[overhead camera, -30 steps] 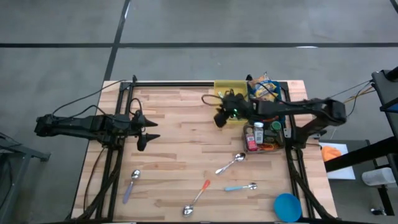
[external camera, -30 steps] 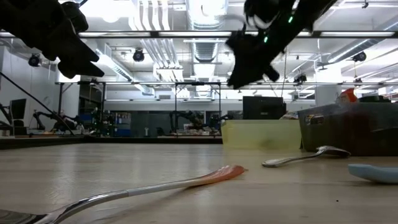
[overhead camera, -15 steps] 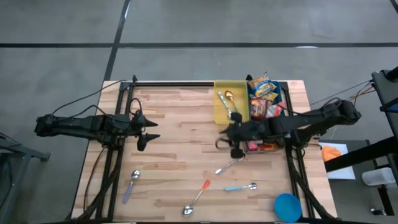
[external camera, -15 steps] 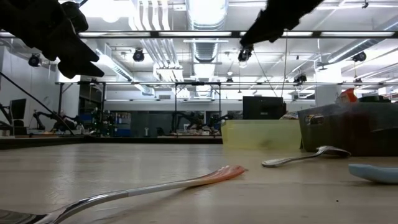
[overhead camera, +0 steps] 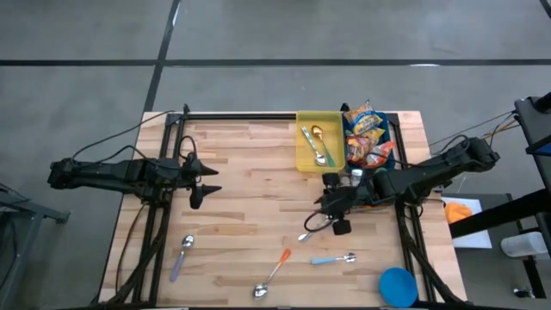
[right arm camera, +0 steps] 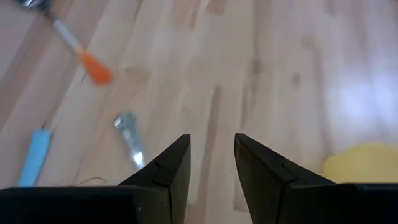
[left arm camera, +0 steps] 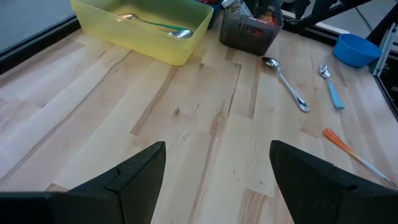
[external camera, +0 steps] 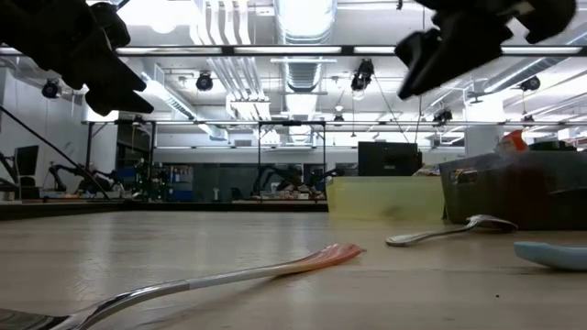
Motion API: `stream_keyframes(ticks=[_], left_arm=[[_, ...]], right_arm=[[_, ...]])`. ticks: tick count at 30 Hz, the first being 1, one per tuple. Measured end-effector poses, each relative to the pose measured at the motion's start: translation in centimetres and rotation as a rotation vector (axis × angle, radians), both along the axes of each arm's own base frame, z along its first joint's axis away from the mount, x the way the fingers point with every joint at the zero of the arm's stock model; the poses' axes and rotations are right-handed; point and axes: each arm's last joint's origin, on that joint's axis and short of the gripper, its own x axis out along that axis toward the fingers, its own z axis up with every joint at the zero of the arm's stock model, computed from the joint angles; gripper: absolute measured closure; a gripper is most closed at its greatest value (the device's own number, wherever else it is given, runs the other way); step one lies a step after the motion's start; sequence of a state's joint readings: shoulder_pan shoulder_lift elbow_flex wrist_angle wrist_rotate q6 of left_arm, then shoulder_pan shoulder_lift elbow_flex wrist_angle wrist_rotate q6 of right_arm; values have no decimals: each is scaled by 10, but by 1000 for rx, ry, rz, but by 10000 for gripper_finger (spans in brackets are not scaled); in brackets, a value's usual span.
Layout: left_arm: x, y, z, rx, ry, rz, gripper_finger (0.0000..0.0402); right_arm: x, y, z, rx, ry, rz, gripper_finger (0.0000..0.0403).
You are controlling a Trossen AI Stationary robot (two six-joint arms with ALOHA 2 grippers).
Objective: Pick & Place Food Item
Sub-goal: Put the silver spoon into the yellow bin
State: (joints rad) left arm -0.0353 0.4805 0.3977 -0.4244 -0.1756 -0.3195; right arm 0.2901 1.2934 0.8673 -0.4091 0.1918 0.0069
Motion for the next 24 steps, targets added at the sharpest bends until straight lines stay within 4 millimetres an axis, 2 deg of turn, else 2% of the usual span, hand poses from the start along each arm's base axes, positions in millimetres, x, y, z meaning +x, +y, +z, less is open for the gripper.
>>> stream_keyframes(ticks=[3,7,13,20,24], left_arm=[[0,0,0,0,0,0,112],[0,0,0,0,0,0,112],[0,0,0,0,0,0,112],[0,0,0,0,0,0,112],[0,0,0,0,0,0,112]], right_arm=[[-5,0,-14,23,49,20,282],[-14,-3,-35,59,101,-36,282],[-19,-2,-58,128,46,20,282],[-26,-3,-76,138,30,82,282],[-21,-1,-83,134,34,114,282]])
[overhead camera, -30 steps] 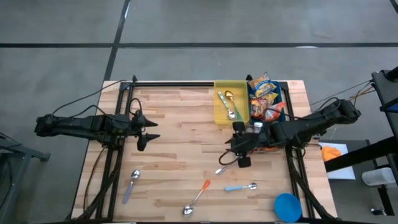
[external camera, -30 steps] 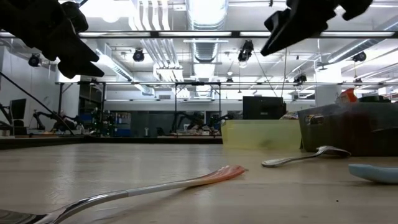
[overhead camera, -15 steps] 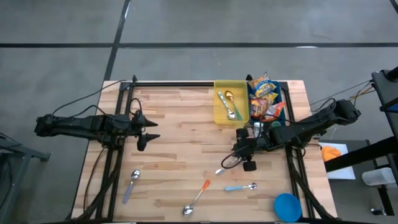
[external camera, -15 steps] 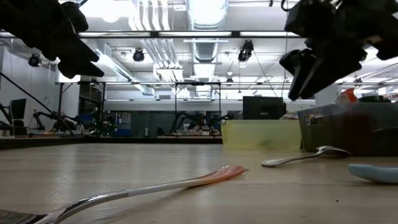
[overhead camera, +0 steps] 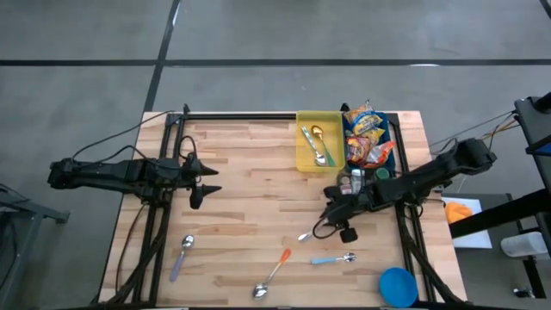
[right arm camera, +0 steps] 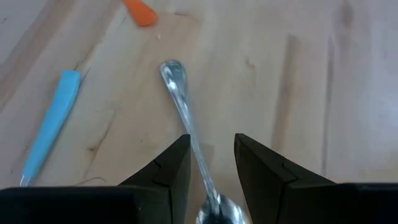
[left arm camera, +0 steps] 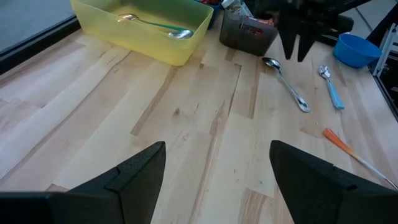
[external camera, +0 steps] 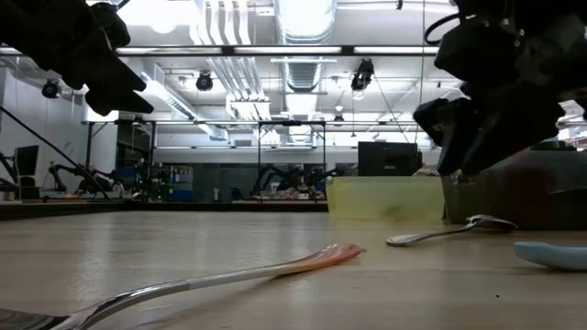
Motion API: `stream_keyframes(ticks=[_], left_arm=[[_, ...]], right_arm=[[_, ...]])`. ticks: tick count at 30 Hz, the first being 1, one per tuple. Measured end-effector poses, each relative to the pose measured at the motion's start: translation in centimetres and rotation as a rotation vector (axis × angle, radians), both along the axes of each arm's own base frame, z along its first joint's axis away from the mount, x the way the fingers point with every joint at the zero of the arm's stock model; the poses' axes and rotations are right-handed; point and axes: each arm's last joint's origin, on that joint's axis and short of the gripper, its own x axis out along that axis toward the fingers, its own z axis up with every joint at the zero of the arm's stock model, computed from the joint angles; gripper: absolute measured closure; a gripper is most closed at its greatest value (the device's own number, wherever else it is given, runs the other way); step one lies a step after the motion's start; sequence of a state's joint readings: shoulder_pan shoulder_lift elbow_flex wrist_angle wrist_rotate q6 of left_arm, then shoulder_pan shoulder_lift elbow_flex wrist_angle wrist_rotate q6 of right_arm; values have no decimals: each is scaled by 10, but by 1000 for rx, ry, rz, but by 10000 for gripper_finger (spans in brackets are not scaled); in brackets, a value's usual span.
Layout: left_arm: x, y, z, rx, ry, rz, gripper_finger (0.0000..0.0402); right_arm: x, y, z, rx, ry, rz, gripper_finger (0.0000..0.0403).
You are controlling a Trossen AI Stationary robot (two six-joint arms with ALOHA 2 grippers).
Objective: Pick & Place Food Item
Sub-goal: Put the silver spoon into the yellow bin
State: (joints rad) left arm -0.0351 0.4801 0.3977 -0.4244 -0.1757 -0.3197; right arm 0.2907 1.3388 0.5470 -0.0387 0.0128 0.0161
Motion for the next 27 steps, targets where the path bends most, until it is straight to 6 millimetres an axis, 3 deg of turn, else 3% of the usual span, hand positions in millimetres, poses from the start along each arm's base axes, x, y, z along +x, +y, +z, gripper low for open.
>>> stream_keyframes(ticks=[5,11,27], left_arm=[[0,0,0,0,0,-1,112],[0,0,0,0,0,0,112],[0,0,0,0,0,0,112]], right_arm=[[24,12,1,-41,2,104,282],[38,15,-5,-106,233,64,282],[38,14,-18,-182,398,72,282]])
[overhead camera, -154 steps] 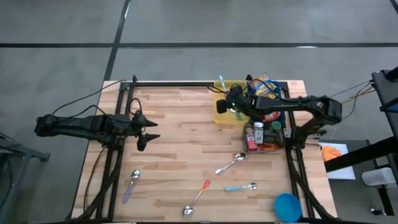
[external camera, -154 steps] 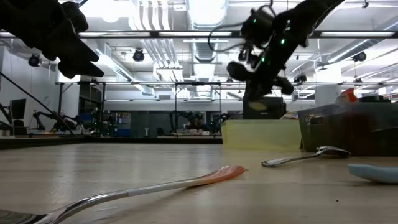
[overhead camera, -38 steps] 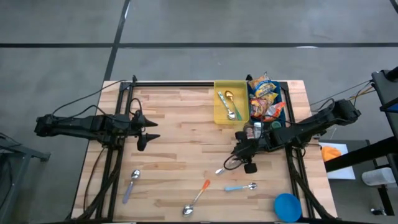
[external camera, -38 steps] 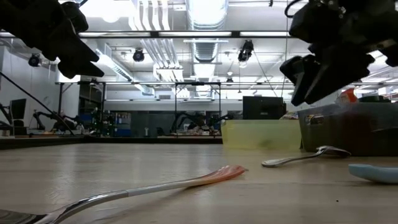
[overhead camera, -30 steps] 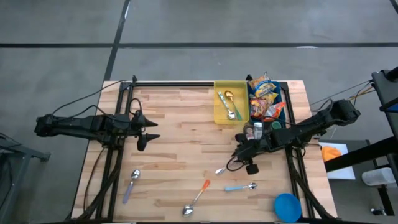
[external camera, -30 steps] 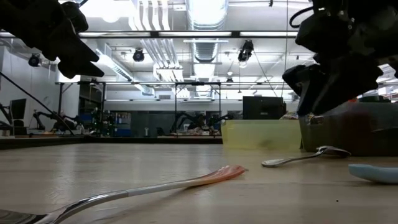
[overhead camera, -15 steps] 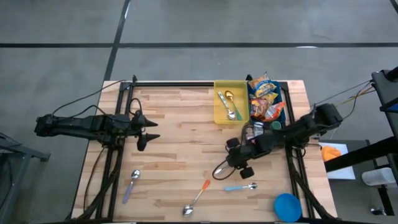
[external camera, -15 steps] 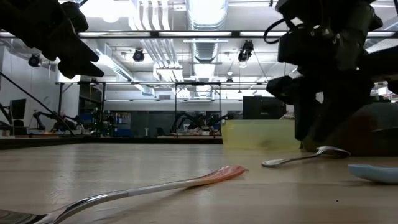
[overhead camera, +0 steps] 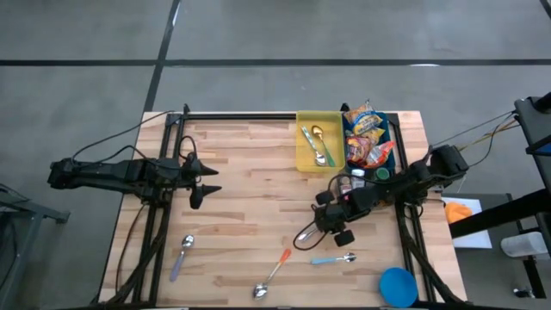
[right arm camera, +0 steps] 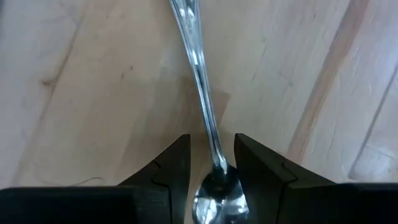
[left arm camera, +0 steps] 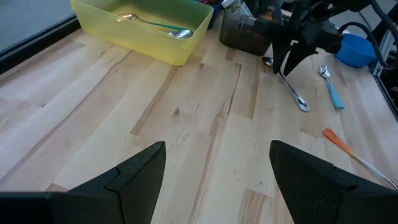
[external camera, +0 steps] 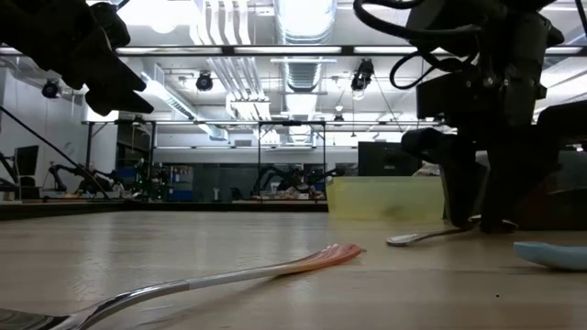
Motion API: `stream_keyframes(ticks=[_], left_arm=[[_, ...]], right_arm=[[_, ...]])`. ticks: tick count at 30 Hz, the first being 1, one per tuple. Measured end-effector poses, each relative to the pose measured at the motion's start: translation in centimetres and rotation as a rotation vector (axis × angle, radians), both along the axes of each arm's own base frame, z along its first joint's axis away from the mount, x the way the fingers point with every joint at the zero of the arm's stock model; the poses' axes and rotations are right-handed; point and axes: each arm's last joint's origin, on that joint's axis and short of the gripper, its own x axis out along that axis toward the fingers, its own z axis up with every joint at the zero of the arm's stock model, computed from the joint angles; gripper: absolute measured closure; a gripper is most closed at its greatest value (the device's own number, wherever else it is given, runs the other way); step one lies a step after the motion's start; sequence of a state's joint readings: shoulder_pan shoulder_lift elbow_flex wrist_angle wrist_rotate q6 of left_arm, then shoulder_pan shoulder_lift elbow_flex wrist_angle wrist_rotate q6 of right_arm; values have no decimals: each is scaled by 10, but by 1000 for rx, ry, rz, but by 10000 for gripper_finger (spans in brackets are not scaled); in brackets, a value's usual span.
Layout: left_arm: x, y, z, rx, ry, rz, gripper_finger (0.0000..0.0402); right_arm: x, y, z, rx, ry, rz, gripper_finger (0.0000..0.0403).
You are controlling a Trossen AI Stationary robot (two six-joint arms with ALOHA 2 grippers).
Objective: Pick & Place Food Item
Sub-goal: Put the silver spoon into the yellow bin
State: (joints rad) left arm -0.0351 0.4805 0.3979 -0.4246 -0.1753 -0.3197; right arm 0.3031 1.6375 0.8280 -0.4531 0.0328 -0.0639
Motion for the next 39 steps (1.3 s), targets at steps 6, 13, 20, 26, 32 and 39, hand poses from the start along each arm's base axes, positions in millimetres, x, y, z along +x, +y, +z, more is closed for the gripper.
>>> stream_keyframes(ticks=[6,13,20,26,32,39], left_arm=[[0,0,0,0,0,0,112],[0,0,0,0,0,0,112],[0,0,0,0,0,0,112],[0,0,0,0,0,1,112],[0,0,0,0,0,0,112],[0,0,0,0,0,0,112]], right_arm=[[-3,-2,-2,-47,9,-17,282],[-4,-3,-4,-54,8,-19,282],[-2,-2,-4,-41,-19,-18,282],[-1,-2,-5,-30,-33,-28,282],[-2,-2,-6,-3,-25,-51,282],[-3,-1,-6,41,-8,-48,282]])
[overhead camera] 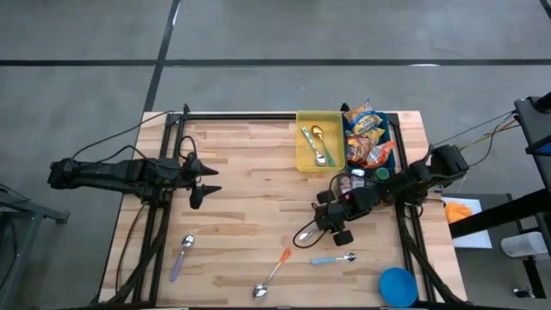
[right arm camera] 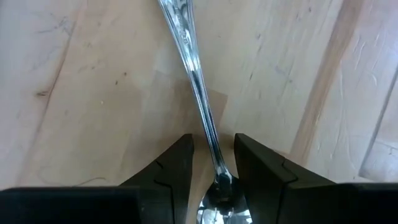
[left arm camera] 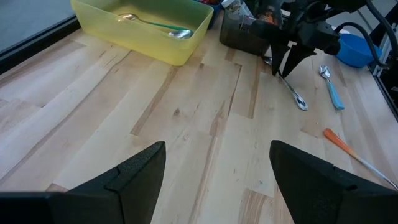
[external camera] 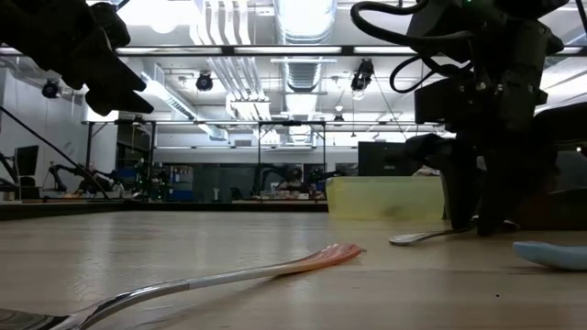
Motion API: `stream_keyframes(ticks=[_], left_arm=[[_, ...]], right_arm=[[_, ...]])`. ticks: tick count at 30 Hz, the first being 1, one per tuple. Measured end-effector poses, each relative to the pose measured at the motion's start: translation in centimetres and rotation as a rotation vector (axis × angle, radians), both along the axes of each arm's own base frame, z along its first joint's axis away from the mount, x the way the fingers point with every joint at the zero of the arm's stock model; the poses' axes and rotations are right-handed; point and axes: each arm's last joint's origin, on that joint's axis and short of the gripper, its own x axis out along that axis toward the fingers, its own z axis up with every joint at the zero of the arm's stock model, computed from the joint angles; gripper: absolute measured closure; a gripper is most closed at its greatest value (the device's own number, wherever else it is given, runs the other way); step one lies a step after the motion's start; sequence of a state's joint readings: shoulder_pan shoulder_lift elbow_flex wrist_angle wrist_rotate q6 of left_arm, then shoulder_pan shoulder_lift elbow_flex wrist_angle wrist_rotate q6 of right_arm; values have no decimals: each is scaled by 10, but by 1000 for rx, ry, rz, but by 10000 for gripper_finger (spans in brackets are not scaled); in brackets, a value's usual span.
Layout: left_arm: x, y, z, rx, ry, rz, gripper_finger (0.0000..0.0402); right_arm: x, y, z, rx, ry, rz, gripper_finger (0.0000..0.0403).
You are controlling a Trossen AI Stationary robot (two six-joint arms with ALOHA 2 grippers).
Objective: Pick & Place Food Item
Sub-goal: Put the silver spoon into the yellow bin
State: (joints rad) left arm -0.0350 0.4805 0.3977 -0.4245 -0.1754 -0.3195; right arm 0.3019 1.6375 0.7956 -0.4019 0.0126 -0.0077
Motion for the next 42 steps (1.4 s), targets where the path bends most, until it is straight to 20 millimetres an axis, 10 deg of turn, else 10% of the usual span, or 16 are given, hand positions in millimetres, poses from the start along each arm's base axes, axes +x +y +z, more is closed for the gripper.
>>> stream_keyframes(ticks=[17,42], left_arm=[[0,0,0,0,-1,0,112],[0,0,0,0,0,0,112]], right_arm=[[-2,0,-2,-8,3,5,386],[12,3,13,-2,-68,-13,381]])
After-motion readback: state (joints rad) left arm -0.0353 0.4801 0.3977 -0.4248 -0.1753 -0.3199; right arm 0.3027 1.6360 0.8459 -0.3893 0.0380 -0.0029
